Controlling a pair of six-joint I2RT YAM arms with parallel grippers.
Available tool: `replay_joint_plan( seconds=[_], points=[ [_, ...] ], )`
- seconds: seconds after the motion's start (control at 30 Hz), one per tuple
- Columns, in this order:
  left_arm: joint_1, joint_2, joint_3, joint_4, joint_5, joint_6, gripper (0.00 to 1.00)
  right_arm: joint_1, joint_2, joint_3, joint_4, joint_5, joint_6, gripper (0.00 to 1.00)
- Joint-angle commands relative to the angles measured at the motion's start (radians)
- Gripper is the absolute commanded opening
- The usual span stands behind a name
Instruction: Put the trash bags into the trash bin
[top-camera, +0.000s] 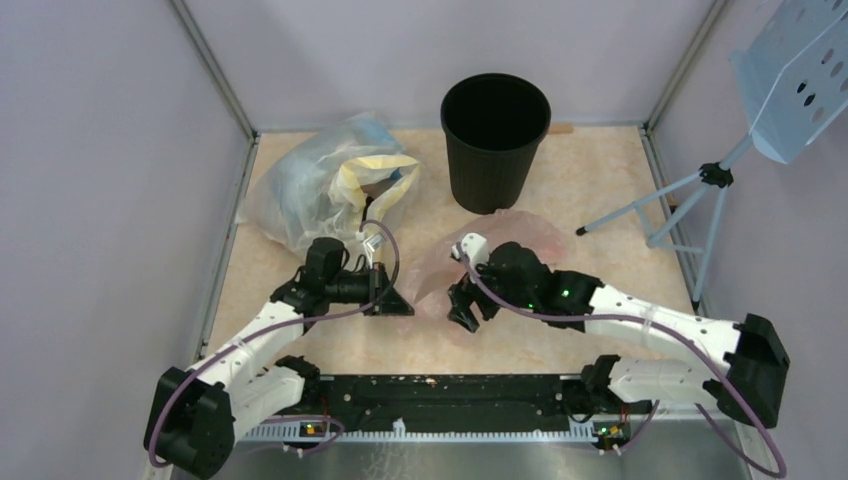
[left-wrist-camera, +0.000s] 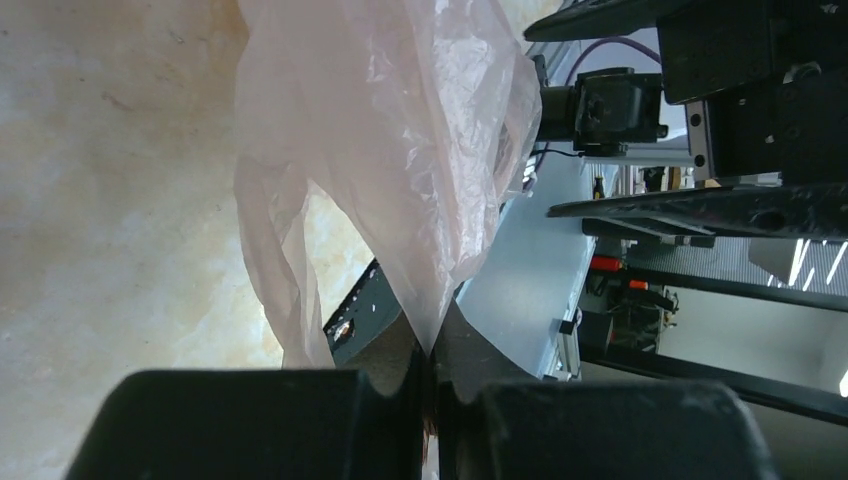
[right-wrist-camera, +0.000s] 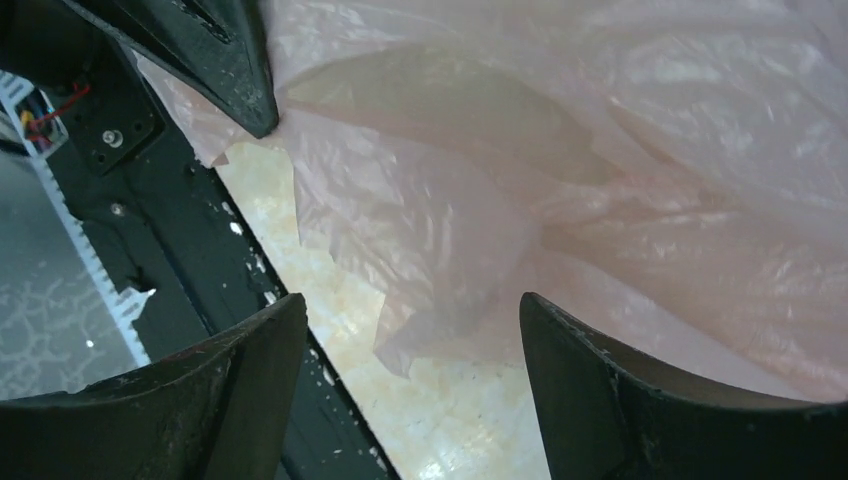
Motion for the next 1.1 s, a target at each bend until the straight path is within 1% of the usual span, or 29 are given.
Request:
replay_joint_plan(
  seconds=[0.0,0.17,0.2,0.23,0.3,0.33,0.37,0.4,0.5,0.53,0.6,0.63,0.7,0.77,0.8,0.87,0.9,0.93,1.07],
  points=[
    [-0.015,-0.001,0.058,0.032,0.036,0.010,0.07,0.060,0.100,0.108,0.101,0.078,-0.187,0.78],
    [-0.015,-0.005,0.074,0.010,0.043,0.021,0.07,0.078,0.180,0.139,0.099,0.072,-0.274,0.78],
    [-0.014,-0.007,0.079,0.005,0.039,0.021,0.08,0.079,0.188,0.140,0.094,0.065,-0.275,0.75],
    [-0.014,-0.006,0.085,-0.001,0.034,0.025,0.09,0.080,0.190,0.139,0.092,0.061,-0.272,0.64],
    [-0.015,-0.004,0.097,-0.017,0.013,0.029,0.10,0.081,0.171,0.124,0.096,0.092,-0.233,0.27],
    [-0.014,-0.002,0.104,-0.030,-0.005,0.034,0.13,0.081,0.149,0.110,0.101,0.121,-0.222,0.14],
    [-0.015,0.000,0.112,-0.045,-0.029,0.039,0.18,0.081,0.118,0.093,0.107,0.159,-0.183,0.00],
    [-0.014,0.005,0.121,-0.060,-0.055,0.043,0.22,0.081,0.067,0.075,0.109,0.209,-0.149,0.00],
    [-0.009,0.007,0.131,-0.080,-0.129,0.041,0.22,0.080,-0.065,0.036,0.059,0.393,-0.046,0.00],
    [-0.005,0.005,0.131,-0.082,-0.152,0.038,0.19,0.079,-0.111,0.029,0.024,0.463,-0.005,0.00],
    [0.000,0.001,0.126,-0.084,-0.195,0.035,0.07,0.074,-0.198,0.018,-0.055,0.578,0.084,0.00],
    [0.002,0.001,0.124,-0.086,-0.220,0.036,0.00,0.068,-0.239,0.017,-0.114,0.648,0.158,0.00],
    [0.006,0.006,0.122,-0.088,-0.277,0.039,0.00,0.059,-0.312,0.012,-0.216,0.750,0.292,0.00],
    [0.011,0.015,0.124,-0.094,-0.327,0.040,0.00,0.058,-0.382,0.017,-0.347,0.873,0.491,0.00],
    [0.015,0.020,0.124,-0.091,-0.346,0.038,0.00,0.058,-0.422,0.014,-0.408,0.916,0.589,0.00],
    [0.019,0.034,0.130,-0.083,-0.395,0.034,0.00,0.057,-0.513,-0.004,-0.484,0.968,0.724,0.00],
    [0.021,0.043,0.133,-0.072,-0.411,0.030,0.00,0.058,-0.560,-0.018,-0.489,0.970,0.746,0.00],
    [0.023,0.056,0.136,-0.055,-0.417,0.029,0.00,0.058,-0.625,-0.033,-0.479,0.962,0.732,0.00],
    [0.040,0.151,0.197,-0.034,-0.442,0.061,0.00,0.057,-0.762,-0.041,-0.459,0.925,0.651,0.00]
  ],
)
